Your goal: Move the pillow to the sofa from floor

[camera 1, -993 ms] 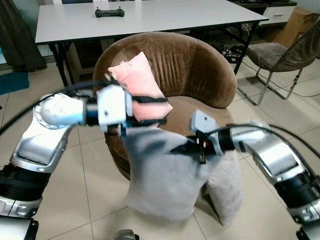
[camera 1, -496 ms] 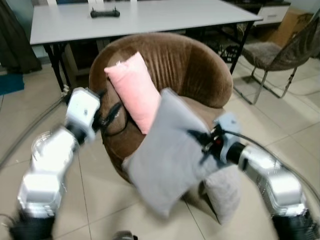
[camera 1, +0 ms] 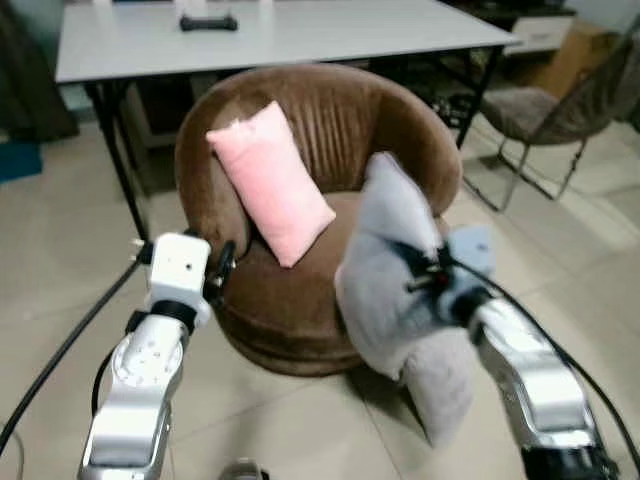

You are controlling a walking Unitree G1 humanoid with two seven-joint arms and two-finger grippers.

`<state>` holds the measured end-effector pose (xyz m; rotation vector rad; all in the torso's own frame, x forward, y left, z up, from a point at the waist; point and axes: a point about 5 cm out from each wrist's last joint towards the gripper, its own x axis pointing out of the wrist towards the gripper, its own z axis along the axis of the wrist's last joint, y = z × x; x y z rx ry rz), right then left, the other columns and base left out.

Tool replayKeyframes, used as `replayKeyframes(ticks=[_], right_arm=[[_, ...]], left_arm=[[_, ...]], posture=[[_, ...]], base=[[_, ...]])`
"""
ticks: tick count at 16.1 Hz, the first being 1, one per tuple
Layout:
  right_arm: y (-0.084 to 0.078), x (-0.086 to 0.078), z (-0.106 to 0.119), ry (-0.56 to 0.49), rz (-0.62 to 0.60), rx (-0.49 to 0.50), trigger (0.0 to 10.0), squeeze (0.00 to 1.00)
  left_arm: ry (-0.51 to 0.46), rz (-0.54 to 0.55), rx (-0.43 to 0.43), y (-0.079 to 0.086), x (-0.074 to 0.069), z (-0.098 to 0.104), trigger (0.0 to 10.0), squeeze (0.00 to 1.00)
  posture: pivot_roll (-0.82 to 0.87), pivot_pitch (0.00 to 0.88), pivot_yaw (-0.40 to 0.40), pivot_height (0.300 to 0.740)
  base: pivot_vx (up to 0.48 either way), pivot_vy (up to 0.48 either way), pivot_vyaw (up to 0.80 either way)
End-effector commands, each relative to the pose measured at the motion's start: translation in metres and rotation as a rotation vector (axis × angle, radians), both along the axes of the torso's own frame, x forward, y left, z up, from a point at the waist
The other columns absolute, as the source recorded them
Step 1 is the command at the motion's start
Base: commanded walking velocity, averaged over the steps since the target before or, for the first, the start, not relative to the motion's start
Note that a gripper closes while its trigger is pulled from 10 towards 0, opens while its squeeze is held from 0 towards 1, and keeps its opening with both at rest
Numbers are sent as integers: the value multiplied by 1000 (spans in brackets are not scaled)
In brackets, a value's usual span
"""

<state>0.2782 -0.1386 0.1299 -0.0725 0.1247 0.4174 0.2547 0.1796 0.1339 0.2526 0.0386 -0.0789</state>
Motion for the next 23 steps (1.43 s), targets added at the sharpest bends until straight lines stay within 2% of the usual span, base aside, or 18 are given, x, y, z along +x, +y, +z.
replayKeyframes(ticks=[1,6,8,11,13,15,18,23], right_arm=[[-2,5,18,-91,5,8,10000,0],[5,7,23,-121,49,16,10000,0],[7,7,25,-113,39,65,10000,0],[4,9,24,-107,15,36,10000,0],[3,9,25,-121,-8,45,10000,0],[2,9,24,-110,-30,57,10000,0],[4,5,22,-116,4,22,10000,0],[8,4,21,-105,32,21,10000,0]], left_arm=[[-24,15,12,1,-1,7,10000,322],[-19,30,44,6,-4,9,10000,322],[-14,57,-4,9,-6,8,10000,306],[-92,-3,-21,0,-6,21,10000,322],[-61,-9,7,1,-7,17,10000,337],[-60,35,-4,8,-7,16,10000,353],[-65,32,-13,11,-6,18,10000,361],[-59,7,-6,10,-7,17,10000,361]], posture=[[50,0,-53,740],[60,0,-63,740],[60,0,-64,740],[66,0,-63,740],[65,0,-61,740],[61,0,-57,740],[61,0,-51,740],[65,0,-54,740]], base=[[0,-334,794],[0,-333,778],[0,0,0],[0,0,0],[0,0,0],[0,0,0],[346,0,0],[409,0,144]])
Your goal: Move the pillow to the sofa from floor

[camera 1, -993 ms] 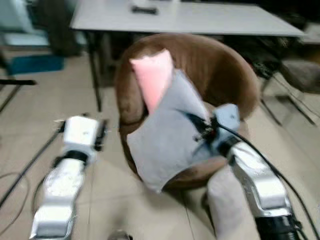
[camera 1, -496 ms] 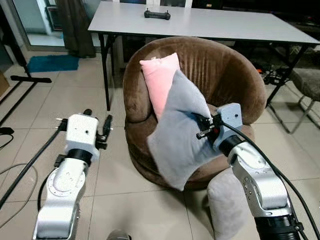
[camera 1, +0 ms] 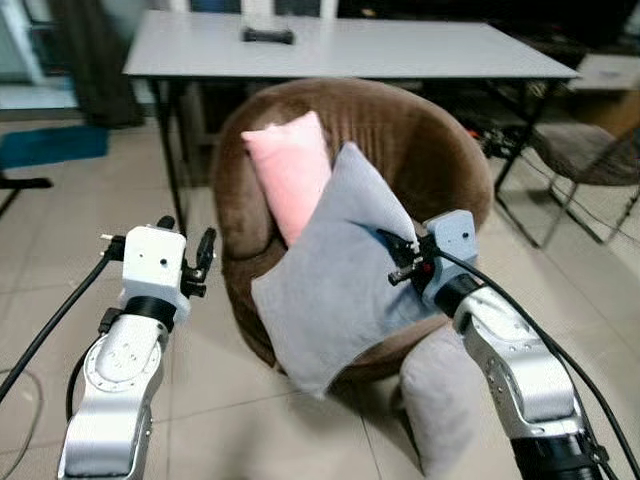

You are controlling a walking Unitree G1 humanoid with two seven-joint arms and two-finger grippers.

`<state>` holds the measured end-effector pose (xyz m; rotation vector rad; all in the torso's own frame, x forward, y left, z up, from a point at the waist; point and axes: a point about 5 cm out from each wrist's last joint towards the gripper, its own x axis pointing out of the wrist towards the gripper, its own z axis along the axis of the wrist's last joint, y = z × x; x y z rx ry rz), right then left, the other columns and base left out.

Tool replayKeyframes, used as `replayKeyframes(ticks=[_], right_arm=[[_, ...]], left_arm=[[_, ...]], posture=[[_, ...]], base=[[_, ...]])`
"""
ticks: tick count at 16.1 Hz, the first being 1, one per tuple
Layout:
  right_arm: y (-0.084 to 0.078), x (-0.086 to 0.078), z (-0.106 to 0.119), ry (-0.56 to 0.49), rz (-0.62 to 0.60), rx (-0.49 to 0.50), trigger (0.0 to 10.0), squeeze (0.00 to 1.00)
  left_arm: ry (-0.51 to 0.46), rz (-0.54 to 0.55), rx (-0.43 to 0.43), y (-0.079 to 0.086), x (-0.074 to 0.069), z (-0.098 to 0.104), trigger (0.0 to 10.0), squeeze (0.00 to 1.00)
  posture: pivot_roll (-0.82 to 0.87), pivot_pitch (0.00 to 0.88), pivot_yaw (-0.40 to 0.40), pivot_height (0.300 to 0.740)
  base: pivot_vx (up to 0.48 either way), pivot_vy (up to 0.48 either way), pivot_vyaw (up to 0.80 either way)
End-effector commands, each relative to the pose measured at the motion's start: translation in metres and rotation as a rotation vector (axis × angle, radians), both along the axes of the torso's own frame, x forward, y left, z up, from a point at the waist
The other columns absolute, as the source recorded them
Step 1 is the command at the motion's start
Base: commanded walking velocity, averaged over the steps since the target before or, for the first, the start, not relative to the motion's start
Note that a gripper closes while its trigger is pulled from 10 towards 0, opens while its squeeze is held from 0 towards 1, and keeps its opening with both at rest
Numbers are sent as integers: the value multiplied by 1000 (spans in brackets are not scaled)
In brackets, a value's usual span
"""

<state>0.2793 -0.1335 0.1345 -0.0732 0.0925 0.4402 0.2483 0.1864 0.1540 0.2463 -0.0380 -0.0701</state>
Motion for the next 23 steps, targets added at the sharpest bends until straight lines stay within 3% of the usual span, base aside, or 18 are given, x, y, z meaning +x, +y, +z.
replayKeyframes(ticks=[1,3,7,16,20,21,23], right_arm=[[2,3,16,-75,1,4,10000,0],[0,5,16,-85,-26,-5,10000,0],[-11,8,14,-82,-95,-14,10000,0],[-16,2,11,-83,-148,11,10000,0],[-16,6,8,-21,-48,-5,10000,0],[-19,9,5,43,27,-10,10000,0],[-29,15,-4,110,53,-93,10000,0]], left_arm=[[18,7,3,3,0,-4,10000,365],[20,1,5,3,0,-4,10000,365],[32,-31,17,-2,1,-6,10000,361],[57,-134,30,-12,10,-9,10000,361],[55,-197,21,-17,5,-8,10000,325],[76,-297,66,-21,-1,-12,10000,329],[87,-342,124,-18,-5,-14,10000,329]], posture=[[65,0,-54,740],[66,0,-51,740],[67,0,-40,740],[53,0,36,740],[59,0,18,740],[61,0,8,740],[61,0,-2,740]], base=[[412,0,800],[409,0,781],[412,0,0],[408,0,0],[187,0,0],[0,0,0],[0,0,0]])
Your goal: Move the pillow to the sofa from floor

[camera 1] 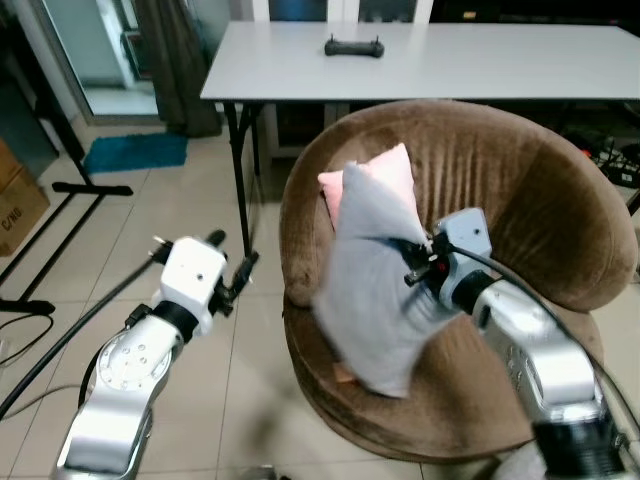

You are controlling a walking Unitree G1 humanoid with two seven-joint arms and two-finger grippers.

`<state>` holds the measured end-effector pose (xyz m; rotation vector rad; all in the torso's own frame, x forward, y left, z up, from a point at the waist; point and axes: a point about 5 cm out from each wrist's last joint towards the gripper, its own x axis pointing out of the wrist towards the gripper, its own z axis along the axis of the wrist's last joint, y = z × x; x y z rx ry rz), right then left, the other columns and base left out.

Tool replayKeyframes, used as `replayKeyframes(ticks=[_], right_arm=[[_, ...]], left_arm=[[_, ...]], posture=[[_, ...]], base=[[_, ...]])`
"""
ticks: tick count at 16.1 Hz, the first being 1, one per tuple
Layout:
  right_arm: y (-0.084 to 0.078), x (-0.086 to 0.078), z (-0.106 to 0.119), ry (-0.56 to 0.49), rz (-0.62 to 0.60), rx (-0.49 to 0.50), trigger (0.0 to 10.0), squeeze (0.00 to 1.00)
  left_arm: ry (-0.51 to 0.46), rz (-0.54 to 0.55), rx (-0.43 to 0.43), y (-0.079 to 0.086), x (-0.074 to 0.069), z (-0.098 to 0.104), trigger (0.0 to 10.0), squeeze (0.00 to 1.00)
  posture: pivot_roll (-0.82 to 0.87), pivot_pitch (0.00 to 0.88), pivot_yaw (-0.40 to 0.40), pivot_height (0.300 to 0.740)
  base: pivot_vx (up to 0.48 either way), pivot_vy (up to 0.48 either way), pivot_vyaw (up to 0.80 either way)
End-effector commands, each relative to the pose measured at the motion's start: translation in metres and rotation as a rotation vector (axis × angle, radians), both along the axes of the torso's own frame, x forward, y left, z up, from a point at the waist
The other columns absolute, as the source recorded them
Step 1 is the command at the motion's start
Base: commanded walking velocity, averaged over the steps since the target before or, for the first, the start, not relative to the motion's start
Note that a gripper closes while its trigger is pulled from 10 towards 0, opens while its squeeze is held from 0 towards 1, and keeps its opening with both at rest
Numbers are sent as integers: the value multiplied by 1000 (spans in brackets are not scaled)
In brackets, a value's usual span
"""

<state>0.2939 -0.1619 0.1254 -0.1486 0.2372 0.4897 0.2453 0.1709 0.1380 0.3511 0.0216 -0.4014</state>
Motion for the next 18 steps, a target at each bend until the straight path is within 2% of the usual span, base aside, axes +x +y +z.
replayKeyframes(ticks=[1,4,7,8,9,11,12,14,15,16,17,18], right_arm=[[-5,3,2,-7,-9,-9,10000,0],[-23,21,-3,57,-30,-15,10000,0],[-38,39,-1,49,-91,-41,10000,0],[-45,47,0,44,-118,-51,10000,0],[-63,61,2,35,-217,-64,10000,0],[-75,69,3,27,-307,-80,10000,0],[-75,72,5,16,-316,-65,10000,0],[-71,76,4,11,-311,-42,10000,0],[-66,77,0,12,-285,-36,10000,0],[-53,76,-2,11,-206,-10,10000,0],[-48,76,-2,3,-177,-7,10000,0],[-39,75,2,-35,-122,8,10000,0]], left_arm=[[-6,-14,13,0,-1,1,10000,329],[4,-31,21,7,-6,4,10000,333],[24,-86,12,5,-12,4,10000,337],[32,-124,1,0,-14,5,10000,333],[48,-227,-23,-13,-20,7,10000,333],[70,-300,-9,-17,-24,6,10000,341],[71,-315,-13,-17,-27,8,10000,333],[68,-282,-24,-14,-26,7,10000,333],[50,-188,-28,-7,-24,6,10000,333],[26,-25,-69,2,-20,7,10000,322],[21,16,-84,5,-20,7,10000,322],[23,124,-108,7,-19,4,10000,329]], posture=[[61,0,-2,740],[66,0,-16,740],[61,9,-10,740],[60,25,4,740],[67,51,8,740],[68,59,13,740],[81,64,-1,740],[97,61,-20,740],[109,54,-36,740],[105,46,-66,740],[105,46,-66,740],[105,55,-62,740]], base=[[0,0,0],[0,0,0],[0,0,0],[0,0,0],[0,0,0],[0,0,0],[0,0,0],[0,0,0],[0,0,0],[0,0,0],[0,0,0],[0,0,0]])
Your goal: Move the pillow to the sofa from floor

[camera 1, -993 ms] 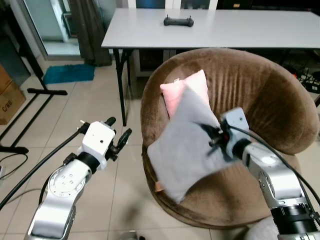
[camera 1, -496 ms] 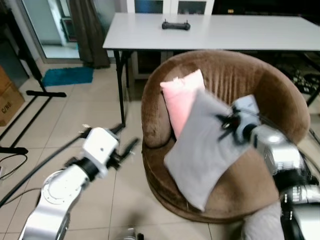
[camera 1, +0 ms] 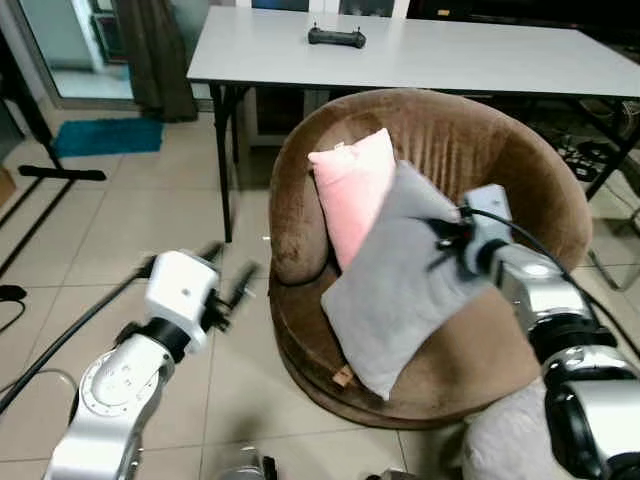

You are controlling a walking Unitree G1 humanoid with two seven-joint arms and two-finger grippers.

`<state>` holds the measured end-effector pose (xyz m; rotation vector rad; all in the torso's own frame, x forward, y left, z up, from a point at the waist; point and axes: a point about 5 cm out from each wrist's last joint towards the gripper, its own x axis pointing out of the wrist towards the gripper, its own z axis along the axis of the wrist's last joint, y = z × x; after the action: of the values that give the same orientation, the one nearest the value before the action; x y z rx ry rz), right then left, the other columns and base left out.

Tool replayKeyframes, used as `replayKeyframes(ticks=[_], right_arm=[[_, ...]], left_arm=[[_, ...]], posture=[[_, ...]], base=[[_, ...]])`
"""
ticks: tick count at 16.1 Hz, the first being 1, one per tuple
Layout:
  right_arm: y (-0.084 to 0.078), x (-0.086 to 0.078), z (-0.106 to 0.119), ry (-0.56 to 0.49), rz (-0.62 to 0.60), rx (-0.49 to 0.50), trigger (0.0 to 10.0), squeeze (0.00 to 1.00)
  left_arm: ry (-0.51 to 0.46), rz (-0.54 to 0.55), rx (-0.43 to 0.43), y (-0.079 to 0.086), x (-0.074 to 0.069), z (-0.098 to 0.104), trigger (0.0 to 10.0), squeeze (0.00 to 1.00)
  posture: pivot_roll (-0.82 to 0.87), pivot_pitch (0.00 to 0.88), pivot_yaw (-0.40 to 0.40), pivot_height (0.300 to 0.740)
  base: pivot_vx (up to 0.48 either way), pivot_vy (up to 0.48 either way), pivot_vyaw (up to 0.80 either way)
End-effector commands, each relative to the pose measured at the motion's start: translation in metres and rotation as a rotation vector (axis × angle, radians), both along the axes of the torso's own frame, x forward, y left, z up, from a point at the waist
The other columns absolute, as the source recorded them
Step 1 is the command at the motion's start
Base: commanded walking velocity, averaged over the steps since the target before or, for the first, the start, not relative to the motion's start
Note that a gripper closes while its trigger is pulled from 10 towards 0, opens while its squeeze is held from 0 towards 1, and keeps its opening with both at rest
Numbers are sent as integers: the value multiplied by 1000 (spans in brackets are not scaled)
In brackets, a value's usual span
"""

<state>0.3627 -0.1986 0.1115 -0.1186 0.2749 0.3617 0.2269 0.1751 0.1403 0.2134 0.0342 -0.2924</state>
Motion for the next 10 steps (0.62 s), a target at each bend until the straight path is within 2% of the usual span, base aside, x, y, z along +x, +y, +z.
replayKeyframes(ticks=[1,3,5,6,10], right_arm=[[4,2,26,-129,16,60,10000,0],[6,-14,41,-214,-47,169,10000,0],[8,-33,49,-258,-85,215,10000,0],[13,-58,56,-287,-106,231,10000,0],[26,-93,49,-262,-220,276,10000,0]], left_arm=[[0,69,-14,1,-2,0,10000,329],[10,78,-35,-3,-2,-2,10000,329],[11,72,-34,-6,-2,-2,10000,329],[11,76,-39,-7,2,-1,10000,329],[19,89,-14,0,5,-2,10000,329]], posture=[[98,48,-54,740],[82,28,-18,740],[75,20,-4,740],[65,2,11,740],[61,0,18,740]], base=[[0,0,0],[0,0,0],[0,-289,0],[0,-394,0],[0,-394,0]])
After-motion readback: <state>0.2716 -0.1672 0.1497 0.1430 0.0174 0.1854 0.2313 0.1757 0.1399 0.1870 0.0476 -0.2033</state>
